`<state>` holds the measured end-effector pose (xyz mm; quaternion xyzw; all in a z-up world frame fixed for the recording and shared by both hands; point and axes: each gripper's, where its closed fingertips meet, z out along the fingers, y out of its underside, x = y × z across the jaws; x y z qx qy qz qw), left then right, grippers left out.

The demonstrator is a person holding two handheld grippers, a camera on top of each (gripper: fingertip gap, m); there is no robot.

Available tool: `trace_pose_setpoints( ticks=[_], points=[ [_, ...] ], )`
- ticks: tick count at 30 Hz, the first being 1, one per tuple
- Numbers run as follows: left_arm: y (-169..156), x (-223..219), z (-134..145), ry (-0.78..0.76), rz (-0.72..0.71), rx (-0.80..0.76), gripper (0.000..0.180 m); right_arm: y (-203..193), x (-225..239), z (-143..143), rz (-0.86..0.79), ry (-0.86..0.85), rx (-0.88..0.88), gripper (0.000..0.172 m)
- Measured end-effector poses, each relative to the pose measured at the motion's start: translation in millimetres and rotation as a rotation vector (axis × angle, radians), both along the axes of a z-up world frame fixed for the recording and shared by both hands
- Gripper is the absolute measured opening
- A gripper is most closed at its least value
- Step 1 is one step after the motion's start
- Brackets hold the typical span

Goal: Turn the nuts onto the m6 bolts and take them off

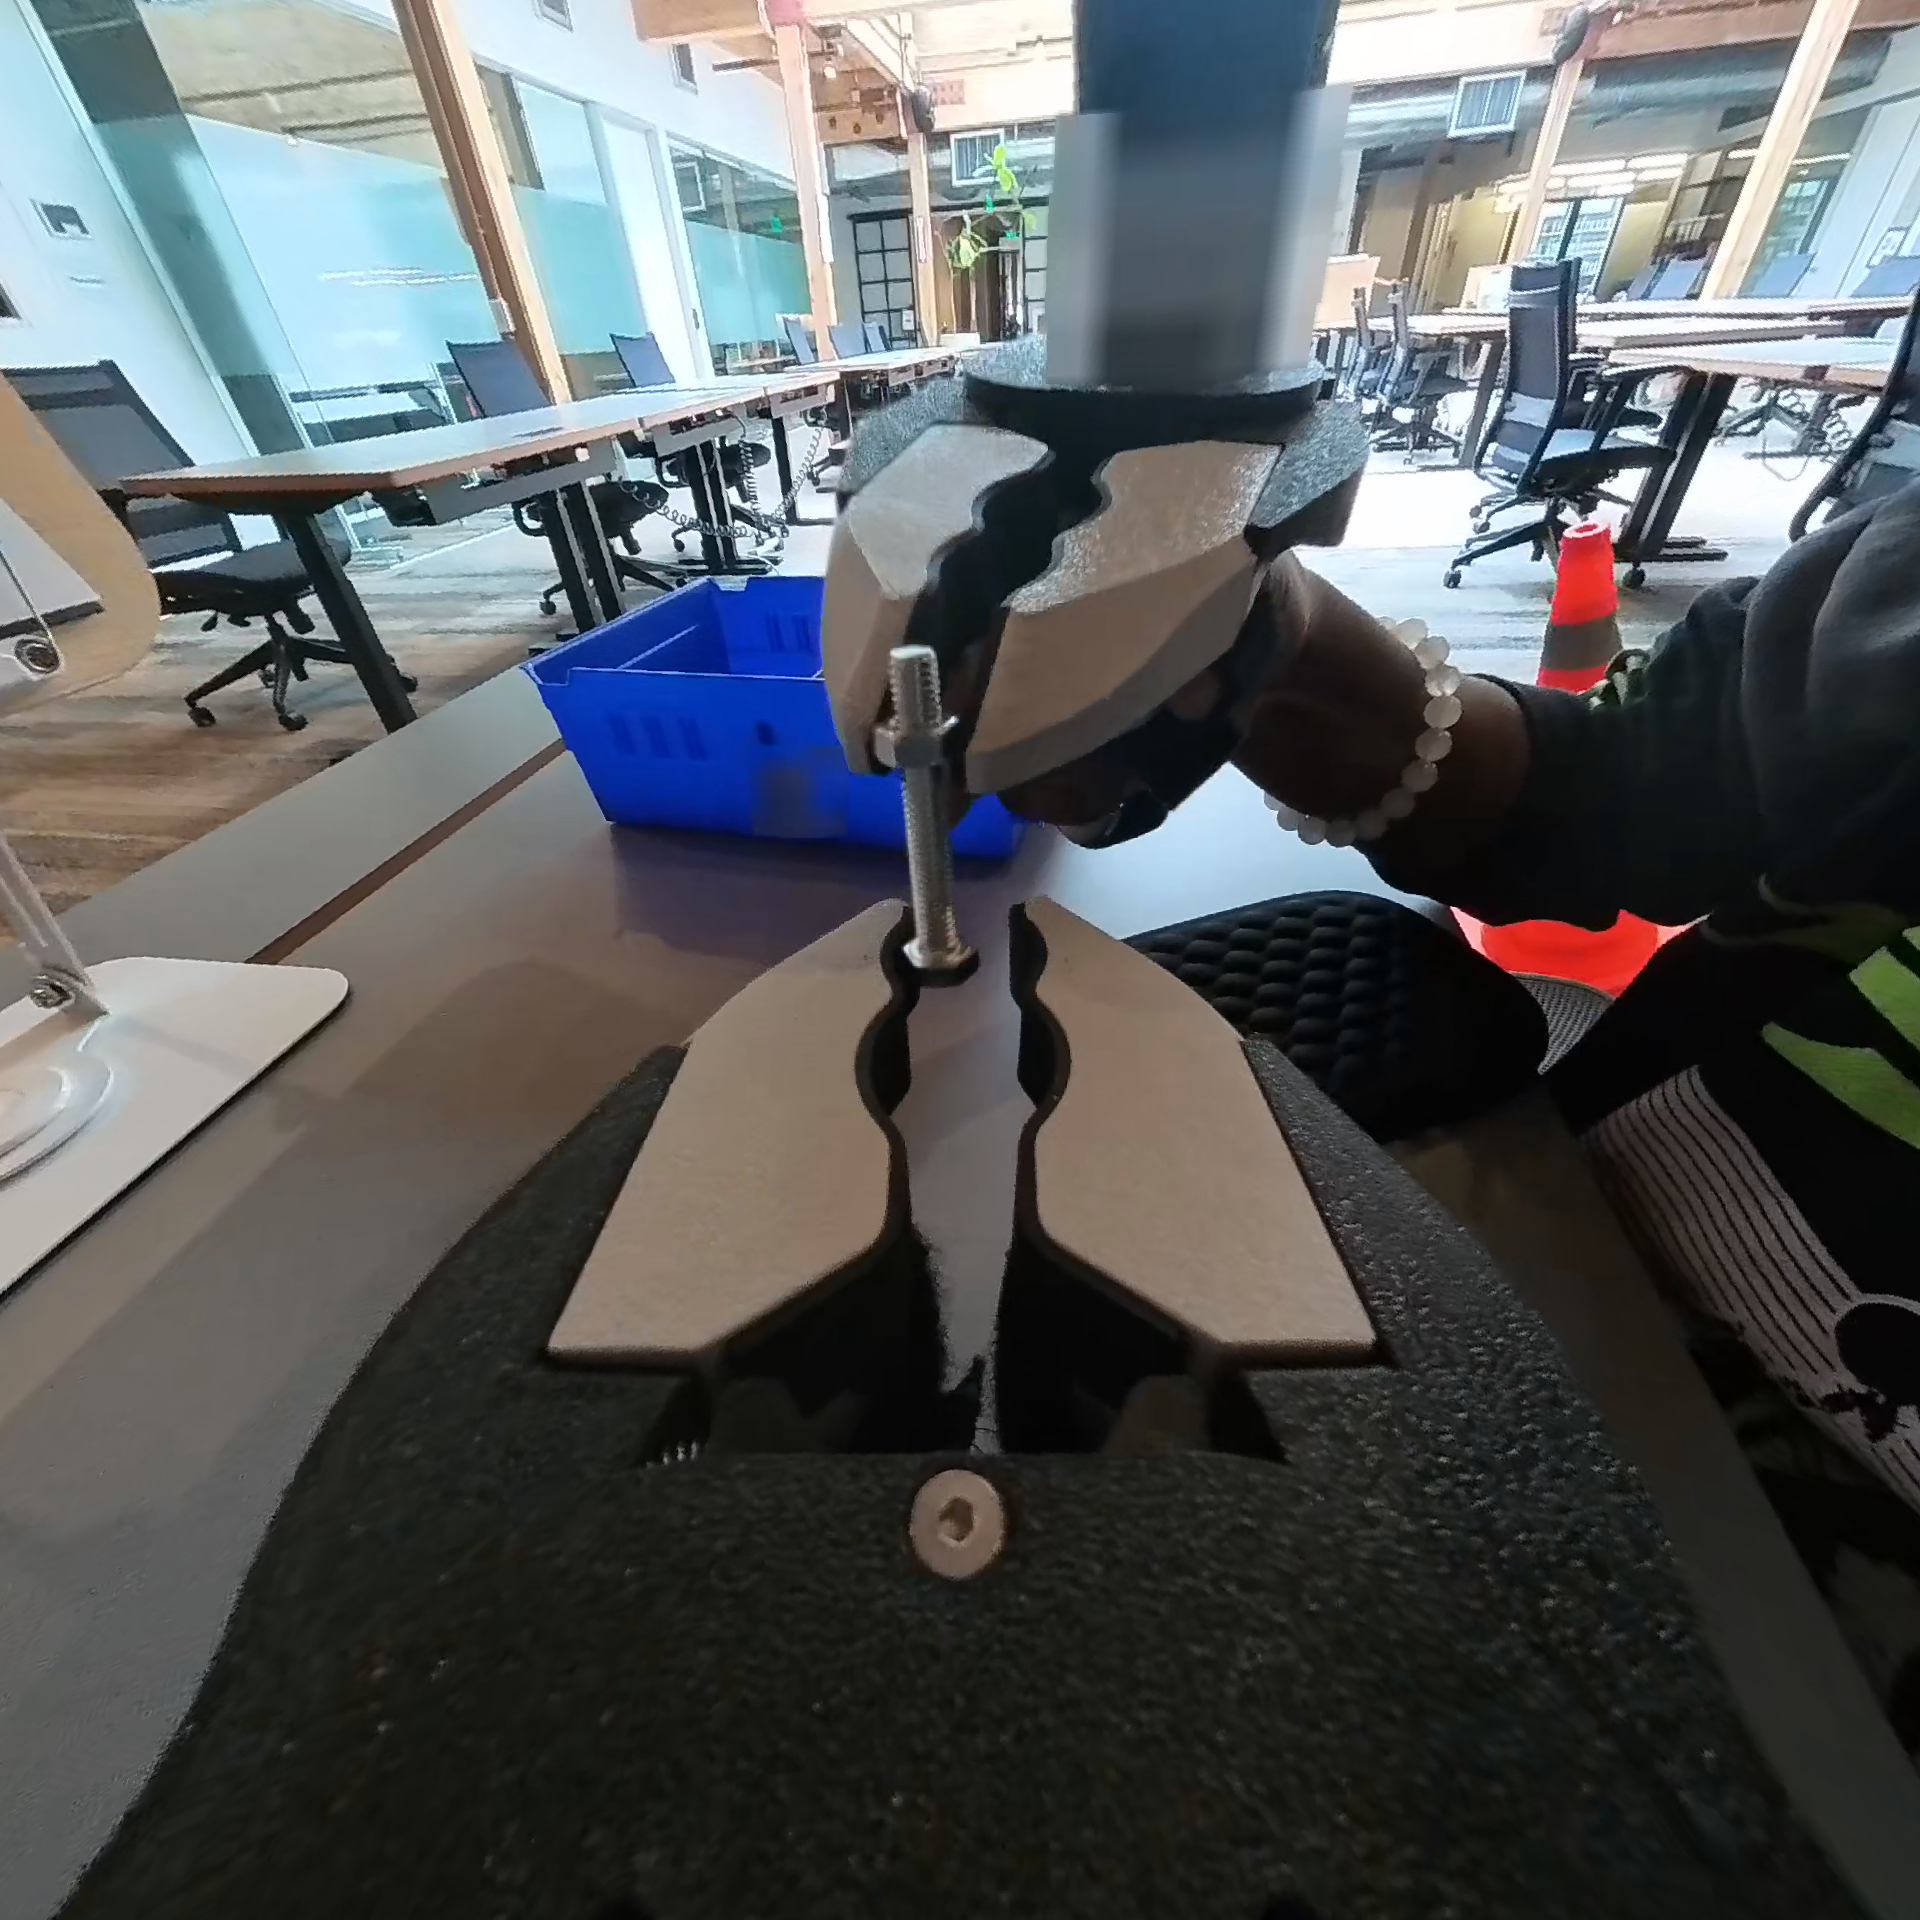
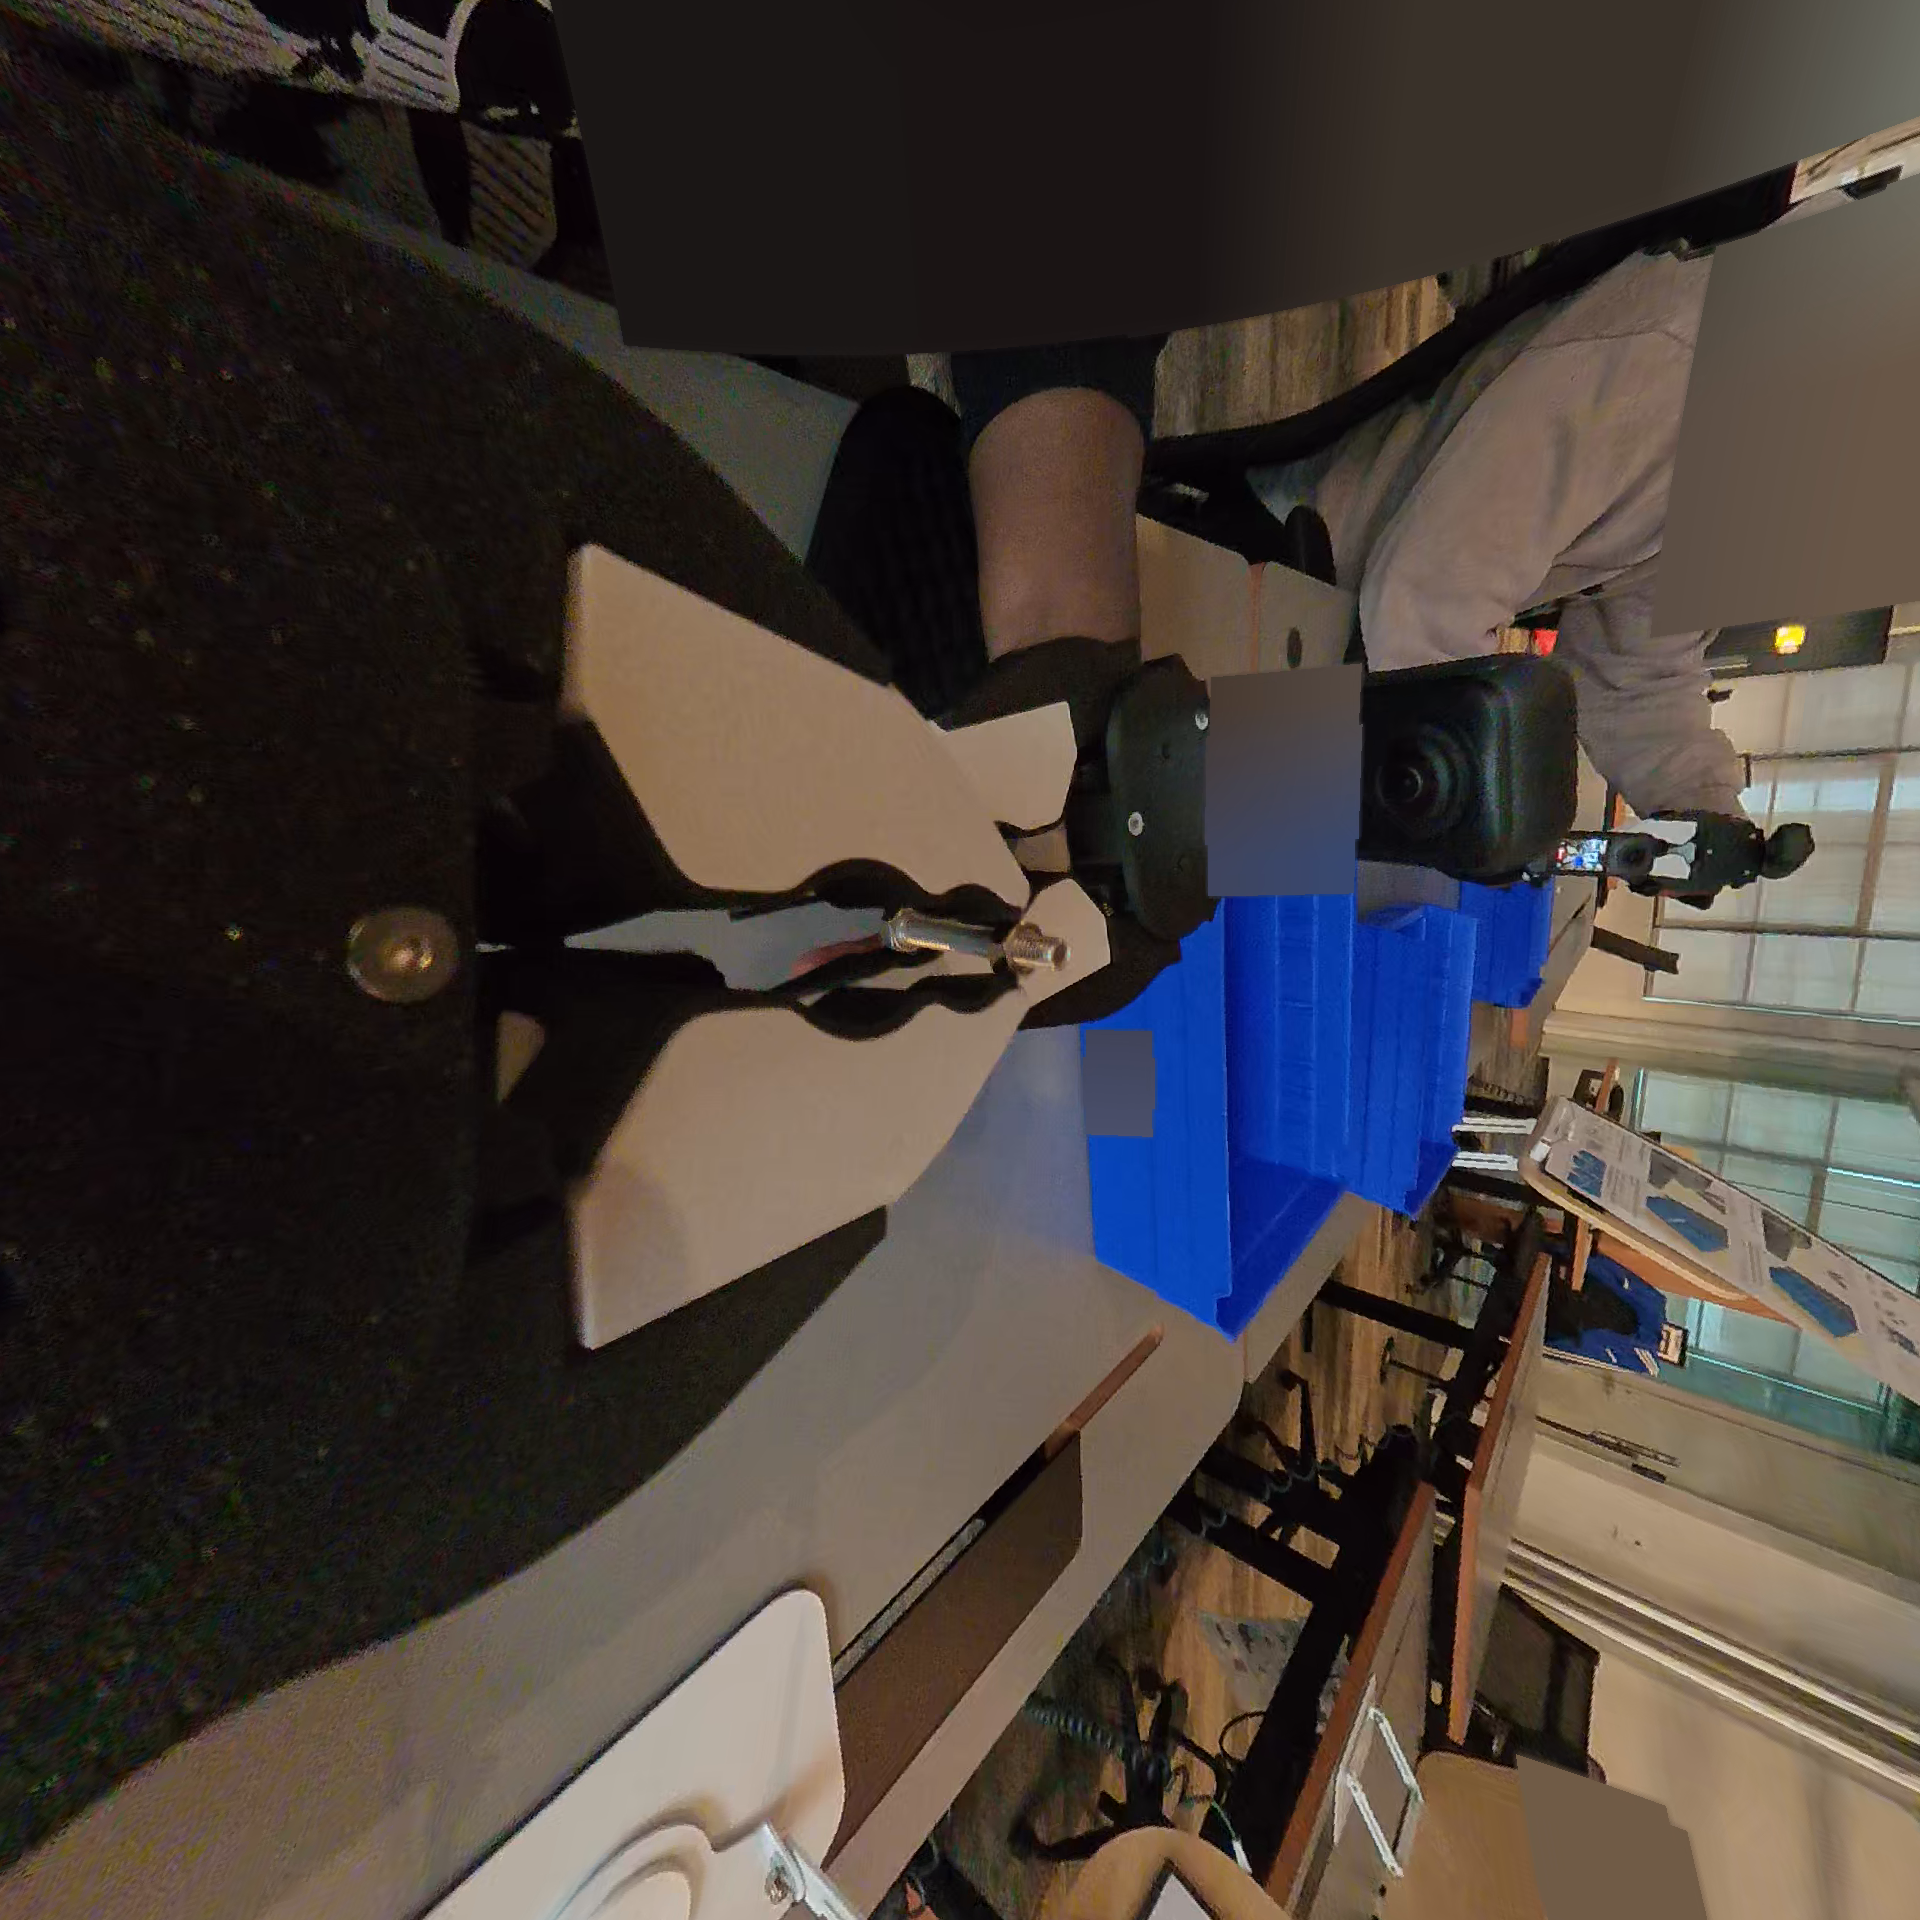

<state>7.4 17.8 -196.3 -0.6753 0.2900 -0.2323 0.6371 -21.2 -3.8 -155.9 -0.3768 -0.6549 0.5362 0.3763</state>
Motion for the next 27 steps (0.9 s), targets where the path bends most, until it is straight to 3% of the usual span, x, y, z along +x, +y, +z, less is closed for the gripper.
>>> trace_pose_setpoints(
  ticks=[6,14,22,27],
  points=[
    [0,-1,-1,-0.003,-0.004,-0.007,0.006,-1,0,-3,0.013,-0.005,-0.001,0.009],
    [-4,4,-9,-0.004,-0.035,-0.005,0.004,-4,4,-11,0.045,-0.029,0.015,0.009],
    [3,9,-35,-0.102,-0.043,0.024,0.004,0,15,-30,0.048,-0.033,0.012,0.052],
    [2,10,-43,-0.165,-0.089,0.048,0.004,2,5,-50,0.015,0.077,0.014,0.053]
  ],
)
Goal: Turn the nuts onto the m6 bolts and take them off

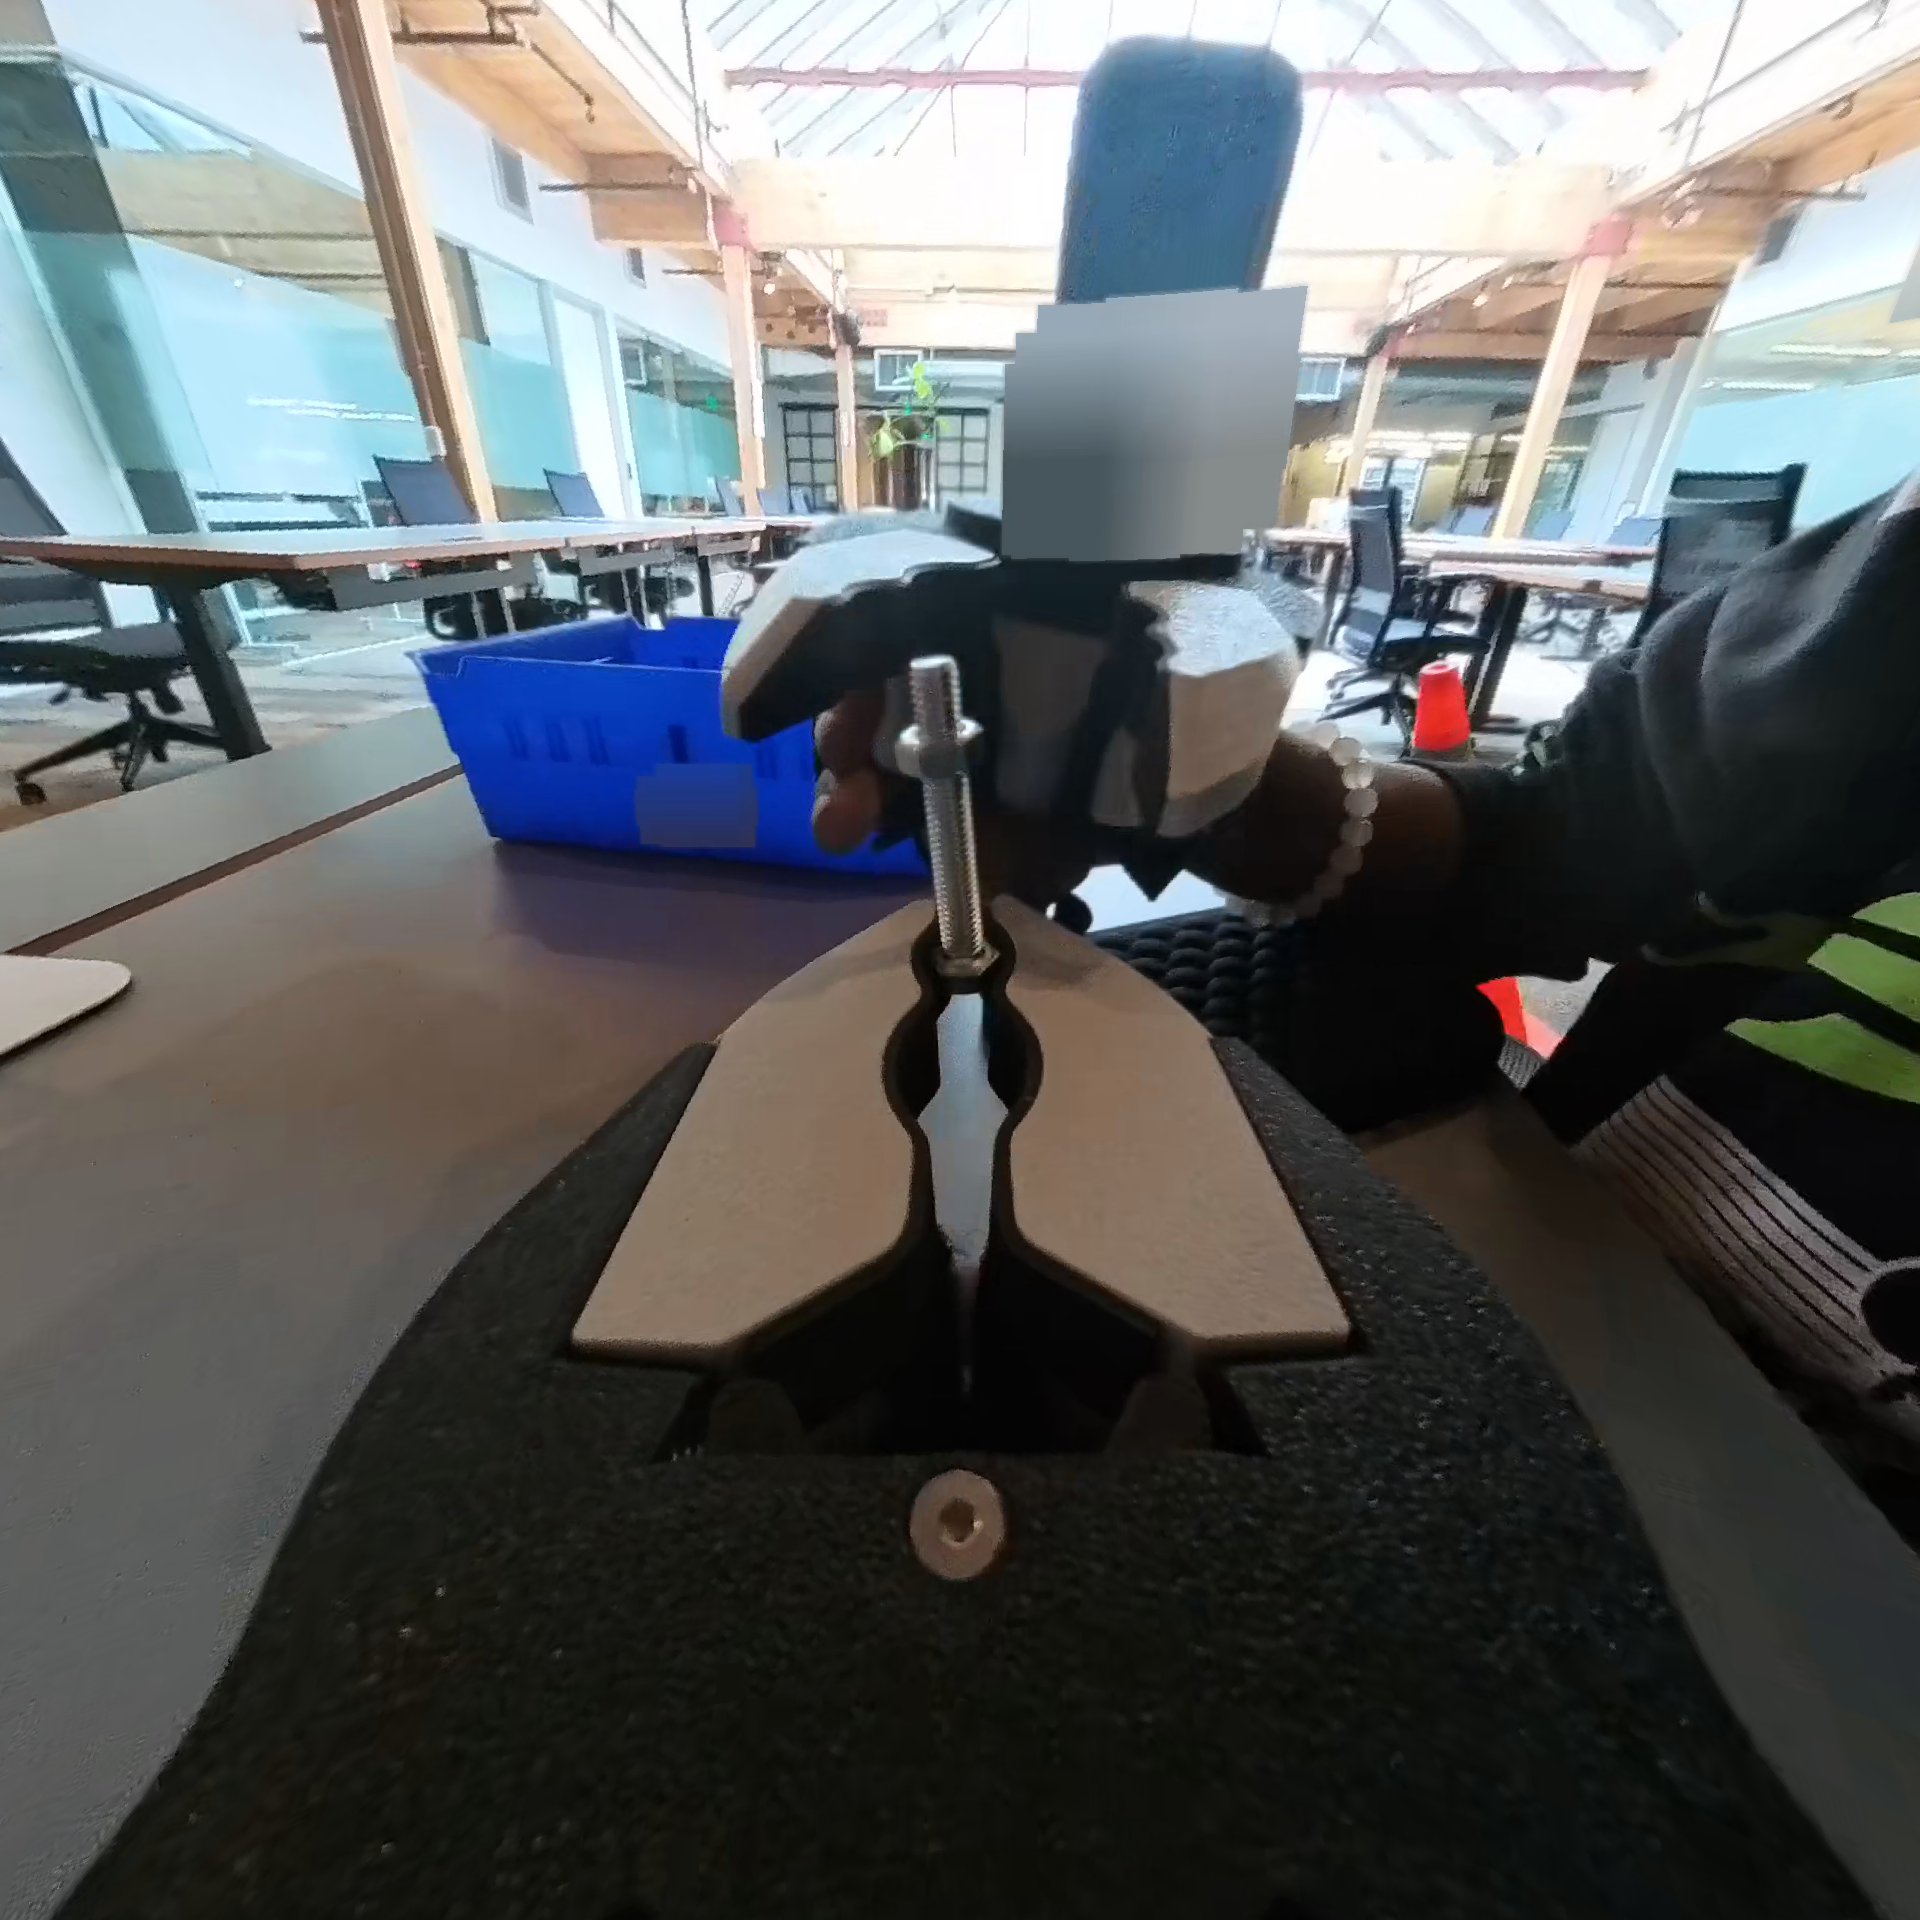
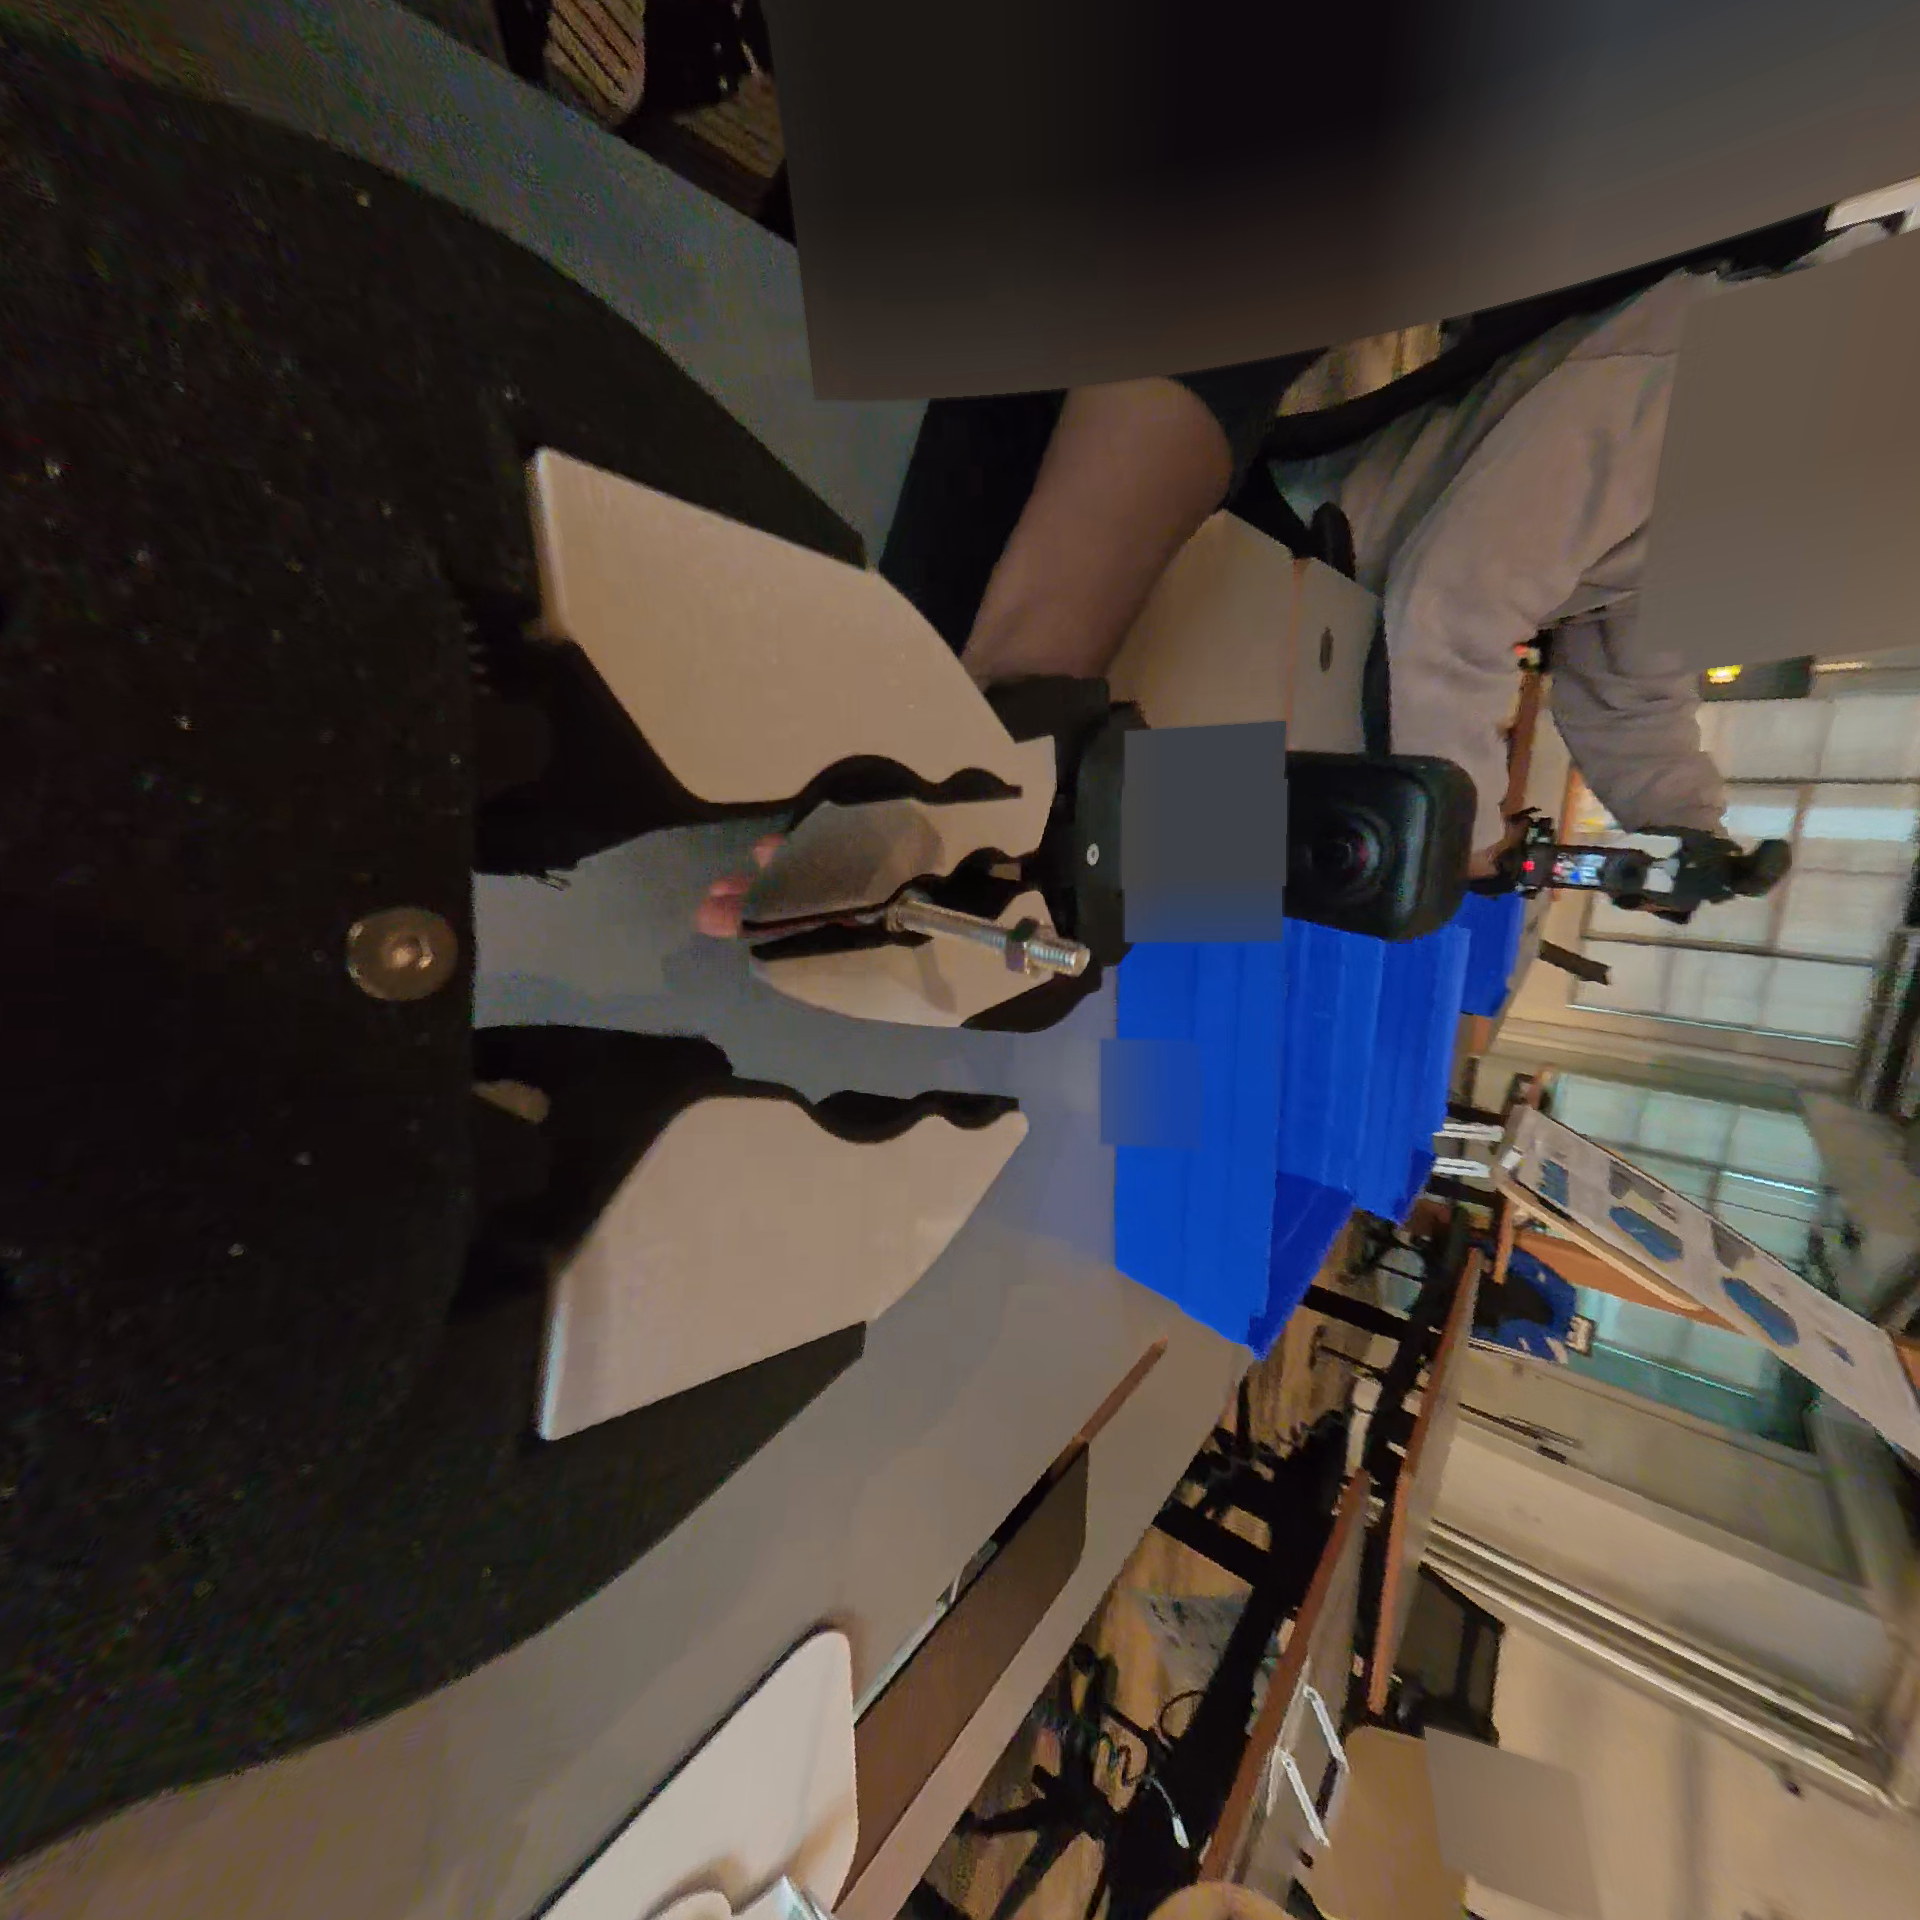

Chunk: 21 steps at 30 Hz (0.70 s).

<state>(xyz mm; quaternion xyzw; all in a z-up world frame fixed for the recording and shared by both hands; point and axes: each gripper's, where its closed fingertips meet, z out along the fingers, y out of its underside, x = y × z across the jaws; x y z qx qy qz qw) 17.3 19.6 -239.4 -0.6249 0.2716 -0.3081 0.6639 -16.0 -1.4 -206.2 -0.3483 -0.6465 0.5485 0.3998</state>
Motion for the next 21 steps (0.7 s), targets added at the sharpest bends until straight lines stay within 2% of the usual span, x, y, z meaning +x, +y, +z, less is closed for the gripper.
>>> trace_pose_setpoints(
  ticks=[4,6,18,21],
  points=[
    [-2.2,-3.1,0.9,-0.009,-0.022,0.035,0.004,8.0,-0.5,1.1,-0.009,0.048,-0.095,0.039],
    [-2.1,-3.3,0.7,-0.015,-0.030,0.028,0.004,7.4,0.2,0.3,0.009,0.044,-0.145,0.038],
    [-2.4,1.0,-2.9,0.029,-0.031,0.032,0.004,3.3,-1.0,0.6,-0.002,0.034,-0.107,0.032],
    [-2.2,0.8,-2.9,0.031,-0.026,0.034,0.004,9.3,4.2,5.4,-0.012,0.061,-0.094,0.010]
  ],
)
